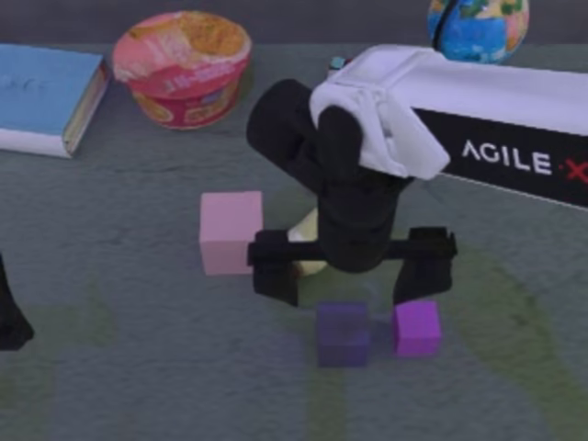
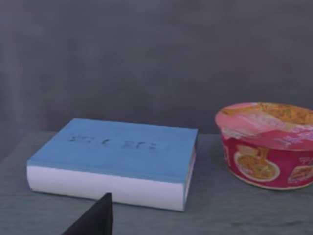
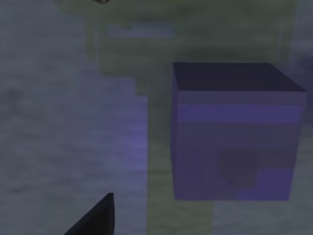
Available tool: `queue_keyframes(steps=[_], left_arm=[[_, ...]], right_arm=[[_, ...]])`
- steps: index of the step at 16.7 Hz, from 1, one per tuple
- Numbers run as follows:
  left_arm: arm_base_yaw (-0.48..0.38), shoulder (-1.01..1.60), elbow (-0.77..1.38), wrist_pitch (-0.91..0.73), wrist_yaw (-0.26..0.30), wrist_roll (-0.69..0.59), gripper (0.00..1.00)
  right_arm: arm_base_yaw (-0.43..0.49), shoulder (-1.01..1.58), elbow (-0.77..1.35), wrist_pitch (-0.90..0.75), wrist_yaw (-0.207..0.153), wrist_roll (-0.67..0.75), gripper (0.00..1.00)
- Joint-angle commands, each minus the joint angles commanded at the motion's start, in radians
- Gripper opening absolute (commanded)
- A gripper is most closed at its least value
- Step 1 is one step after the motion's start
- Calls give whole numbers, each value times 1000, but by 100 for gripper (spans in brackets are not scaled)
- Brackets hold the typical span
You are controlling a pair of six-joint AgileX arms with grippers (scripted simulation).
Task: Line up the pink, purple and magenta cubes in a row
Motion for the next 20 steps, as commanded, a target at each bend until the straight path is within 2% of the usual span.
queue_keyframes(steps=[3,6,9,12,16,20], left_arm=[[-20,58,59,-41,3,-18,100],[-61,207,208,-136,5,-59,100],[-115,444,430,-276,4,-116,100],[-180,770,698,-450,3,-186,100],[-273,1254,1060,-700,5,-282,100],[-361,1691,1392,-933,9,-372,100]], right_arm=[[-24,-60,-46,33,24,-35,100],[-83,-214,-159,108,68,-110,100],[-172,-457,-332,217,113,-210,100],[-284,-765,-561,351,143,-327,100],[-449,-1204,-916,552,150,-491,100],[-596,-1590,-1241,755,120,-632,100]])
